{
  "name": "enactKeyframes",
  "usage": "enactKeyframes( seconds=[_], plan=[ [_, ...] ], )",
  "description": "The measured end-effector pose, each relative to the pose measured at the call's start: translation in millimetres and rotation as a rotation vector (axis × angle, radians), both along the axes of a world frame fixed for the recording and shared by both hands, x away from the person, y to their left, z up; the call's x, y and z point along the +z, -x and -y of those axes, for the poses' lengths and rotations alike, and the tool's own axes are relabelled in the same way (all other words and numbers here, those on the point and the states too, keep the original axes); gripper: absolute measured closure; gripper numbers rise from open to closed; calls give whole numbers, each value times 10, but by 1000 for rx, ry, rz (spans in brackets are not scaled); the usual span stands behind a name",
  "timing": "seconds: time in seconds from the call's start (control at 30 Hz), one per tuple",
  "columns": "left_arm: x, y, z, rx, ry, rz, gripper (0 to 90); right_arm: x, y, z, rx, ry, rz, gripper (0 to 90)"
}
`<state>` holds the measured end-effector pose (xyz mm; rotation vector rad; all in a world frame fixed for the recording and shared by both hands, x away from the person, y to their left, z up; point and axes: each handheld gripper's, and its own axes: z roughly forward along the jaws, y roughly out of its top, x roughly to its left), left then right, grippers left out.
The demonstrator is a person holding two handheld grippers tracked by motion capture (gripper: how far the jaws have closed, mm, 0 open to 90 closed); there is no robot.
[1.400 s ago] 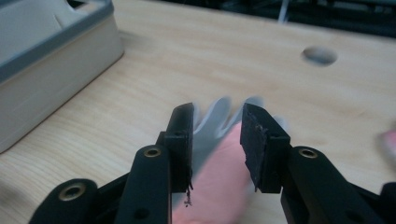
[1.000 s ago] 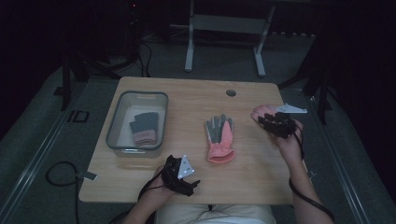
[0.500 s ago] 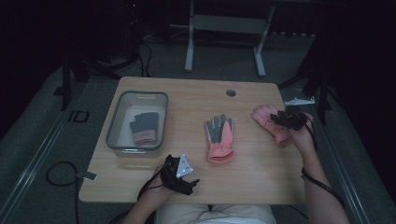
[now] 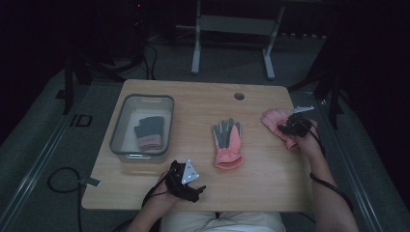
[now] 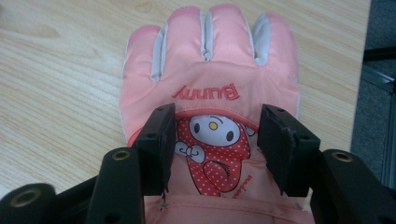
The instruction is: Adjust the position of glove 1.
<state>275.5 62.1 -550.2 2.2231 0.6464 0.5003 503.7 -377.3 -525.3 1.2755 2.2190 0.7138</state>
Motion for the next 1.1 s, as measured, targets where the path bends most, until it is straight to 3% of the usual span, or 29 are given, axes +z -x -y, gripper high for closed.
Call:
enactKeyframes(
  seconds=[0.13, 0.23, 0.37, 0.53, 0.6, 0.73, 0.93, 1.0, 1.1],
  plan=[
    [-5, -1, 0, 1, 0, 0, 70, -35, 10, 5, -10, -22, 1, 583],
    [-10, -6, -3, 3, 1, -2, 70, -25, 9, 26, -29, -37, -6, 712],
    [-7, -5, -5, 4, 3, -2, 70, 4, 9, 1, -49, -21, -6, 819],
    [-11, -9, 0, 3, -2, -3, 70, 115, 41, -23, -91, -39, 7, 845],
    [-8, -12, -6, 6, 5, -6, 70, 193, 82, -33, -116, -68, 21, 846],
    [-8, -14, -10, 7, 3, -3, 70, 396, 234, -105, -184, -124, 64, 847],
    [-11, -20, -14, 9, 2, -6, 70, 725, 608, -324, -265, -211, 135, 847],
    [-10, -19, -15, 7, 2, -6, 70, 804, 733, -408, -283, -224, 151, 847],
    [-12, -21, -16, 10, 2, -6, 70, 861, 895, -550, -296, -199, 159, 847]
  ],
)
